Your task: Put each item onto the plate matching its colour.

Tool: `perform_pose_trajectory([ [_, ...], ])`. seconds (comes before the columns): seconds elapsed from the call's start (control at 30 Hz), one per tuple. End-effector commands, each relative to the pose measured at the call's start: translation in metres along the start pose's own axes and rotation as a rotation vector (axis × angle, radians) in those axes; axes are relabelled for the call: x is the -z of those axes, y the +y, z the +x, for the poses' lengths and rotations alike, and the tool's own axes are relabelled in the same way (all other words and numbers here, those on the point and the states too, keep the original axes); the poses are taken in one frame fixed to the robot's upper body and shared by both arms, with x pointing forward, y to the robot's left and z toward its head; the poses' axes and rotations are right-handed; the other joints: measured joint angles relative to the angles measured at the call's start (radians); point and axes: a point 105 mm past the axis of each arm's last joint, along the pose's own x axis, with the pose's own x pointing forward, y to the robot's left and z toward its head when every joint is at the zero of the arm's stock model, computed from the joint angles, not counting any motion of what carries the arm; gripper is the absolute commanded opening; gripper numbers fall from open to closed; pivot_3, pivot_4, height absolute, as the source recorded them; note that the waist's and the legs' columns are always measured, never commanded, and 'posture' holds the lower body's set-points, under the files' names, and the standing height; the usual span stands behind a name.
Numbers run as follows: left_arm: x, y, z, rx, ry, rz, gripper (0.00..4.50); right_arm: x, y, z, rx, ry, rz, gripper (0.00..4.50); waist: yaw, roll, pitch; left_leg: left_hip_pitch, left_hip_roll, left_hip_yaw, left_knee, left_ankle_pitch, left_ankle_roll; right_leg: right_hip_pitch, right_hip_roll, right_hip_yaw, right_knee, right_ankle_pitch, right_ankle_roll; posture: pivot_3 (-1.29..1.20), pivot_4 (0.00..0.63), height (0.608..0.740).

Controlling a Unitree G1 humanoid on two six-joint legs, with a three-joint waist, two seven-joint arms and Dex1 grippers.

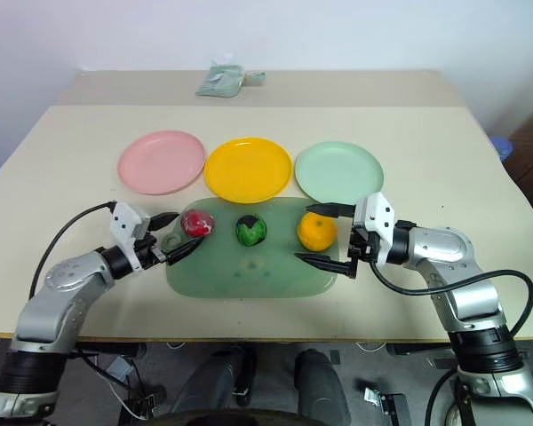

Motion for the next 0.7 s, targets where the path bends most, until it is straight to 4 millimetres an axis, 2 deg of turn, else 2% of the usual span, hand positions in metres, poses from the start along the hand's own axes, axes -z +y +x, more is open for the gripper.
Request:
perform_pose_trajectory([
  [0.03, -0.005, -0.006, 0.009, 0.000, -0.026, 0.036, 4.50, -0.009, -0.004, -0.002, 0.021, -0.021, -0.037, 4.46, 0.000, 0.000, 0.000, 0.000, 0.000, 0.000, 0.000, 0.000, 0.000, 0.000, 0.000, 0.000, 0.000, 0.001, 0.000, 0.00, 0.150, 0.740],
  [0.2, -0.001, -0.005, 0.017, -0.024, -0.035, 0.020, 4.50, -0.011, -0.006, -0.002, 0.029, -0.020, -0.045, 4.46, -0.001, 0.000, 0.000, 0.000, 0.000, 0.000, 0.000, 0.000, 0.000, -0.001, 0.000, 0.000, 0.001, 0.002, 0.000, 0.00, 0.150, 0.740],
  [0.3, 0.002, 0.000, 0.016, -0.056, -0.048, 0.032, 3.70, -0.014, -0.007, -0.001, 0.032, -0.021, -0.050, 4.50, -0.001, 0.000, 0.000, 0.000, 0.000, 0.000, 0.000, 0.001, -0.001, -0.001, 0.000, 0.000, 0.001, 0.002, 0.000, 0.00, 0.150, 0.740],
  [0.37, 0.001, 0.002, 0.016, -0.074, -0.063, 0.047, 2.75, -0.014, -0.007, -0.001, 0.033, -0.021, -0.051, 4.50, -0.001, 0.000, 0.000, 0.000, 0.000, 0.000, 0.001, 0.001, -0.001, 0.000, 0.000, 0.000, 0.001, 0.002, 0.000, 0.00, 0.150, 0.740],
  [0.4, 0.001, 0.002, 0.016, -0.082, -0.069, 0.046, 2.48, -0.015, -0.007, 0.000, 0.034, -0.021, -0.052, 4.50, -0.001, 0.000, 0.000, 0.000, 0.000, 0.000, 0.001, 0.001, -0.001, 0.000, 0.000, 0.000, 0.001, 0.003, 0.000, 0.00, 0.150, 0.740],
  [0.53, -0.001, 0.008, 0.016, -0.134, -0.099, 0.057, 2.48, -0.017, -0.008, 0.002, 0.037, -0.023, -0.055, 4.50, -0.001, 0.000, 0.000, 0.000, 0.000, 0.000, 0.001, 0.001, -0.001, -0.001, 0.000, 0.000, 0.001, 0.003, 0.000, 0.00, 0.150, 0.740],
  [0.6, -0.010, 0.017, 0.017, -0.195, -0.155, 0.040, 2.48, -0.018, -0.008, 0.003, 0.040, -0.025, -0.057, 4.50, 0.000, 0.000, 0.000, 0.000, 0.000, 0.000, 0.001, 0.001, 0.000, 0.000, 0.000, 0.000, 0.001, 0.003, 0.000, 0.00, 0.150, 0.740],
  [0.7, -0.034, 0.051, 0.016, -0.399, -0.267, -0.026, 2.48, -0.020, -0.010, 0.004, 0.049, -0.028, -0.060, 4.50, 0.003, -0.001, 0.000, 0.000, 0.000, -0.001, 0.002, 0.001, 0.000, 0.000, 0.000, -0.001, 0.001, 0.004, 0.001, 0.00, 0.150, 0.740],
])
